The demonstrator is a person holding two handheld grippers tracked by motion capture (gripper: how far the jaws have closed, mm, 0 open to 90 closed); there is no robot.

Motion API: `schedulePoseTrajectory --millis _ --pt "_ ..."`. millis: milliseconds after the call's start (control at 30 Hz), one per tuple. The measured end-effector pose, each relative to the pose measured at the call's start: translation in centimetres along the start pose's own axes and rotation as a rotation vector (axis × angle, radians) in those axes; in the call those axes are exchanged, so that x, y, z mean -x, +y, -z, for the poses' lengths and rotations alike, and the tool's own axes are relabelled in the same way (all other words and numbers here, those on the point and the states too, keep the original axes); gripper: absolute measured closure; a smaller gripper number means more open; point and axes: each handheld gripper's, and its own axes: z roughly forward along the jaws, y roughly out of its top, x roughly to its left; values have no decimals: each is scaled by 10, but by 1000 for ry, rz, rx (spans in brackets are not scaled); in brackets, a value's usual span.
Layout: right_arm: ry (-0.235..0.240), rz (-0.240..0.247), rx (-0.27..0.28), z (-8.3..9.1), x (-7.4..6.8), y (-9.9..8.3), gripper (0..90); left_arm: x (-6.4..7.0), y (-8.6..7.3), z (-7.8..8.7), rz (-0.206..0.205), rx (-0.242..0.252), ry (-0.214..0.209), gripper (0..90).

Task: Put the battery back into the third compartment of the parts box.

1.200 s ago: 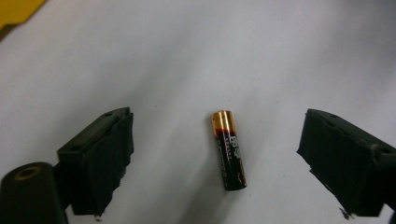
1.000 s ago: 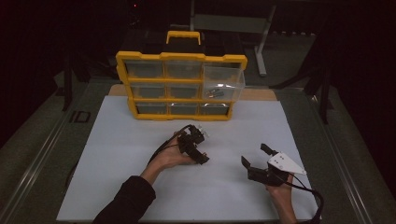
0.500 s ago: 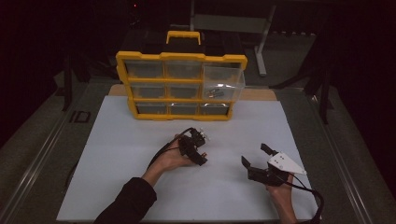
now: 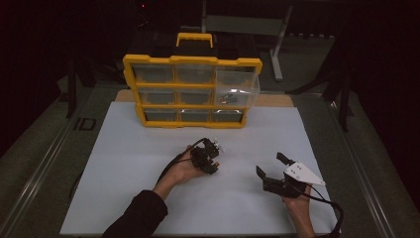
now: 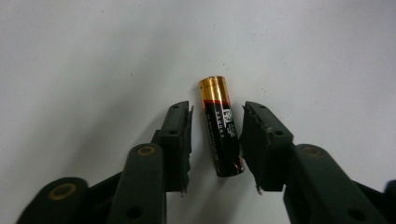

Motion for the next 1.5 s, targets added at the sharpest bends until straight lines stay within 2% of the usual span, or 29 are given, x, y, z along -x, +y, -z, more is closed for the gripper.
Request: schedulePoseTrajectory --millis 100,300,533,900,1500 --pt "-1 0 0 0 0 0 115 1 0 0 -6 -3 5 708" --pt "2 -1 -1 0 -1 0 115 3 2 0 -22 -19 10 764" --pt "3 0 0 0 -1 0 115 3 2 0 -20 -19 3 769" --pt "7 2 -1 0 -1 0 115 -1 -2 0 -7 8 -18 769" --pt "9 2 -2 -1 -1 0 115 -17 -12 20 23 46 18 769"
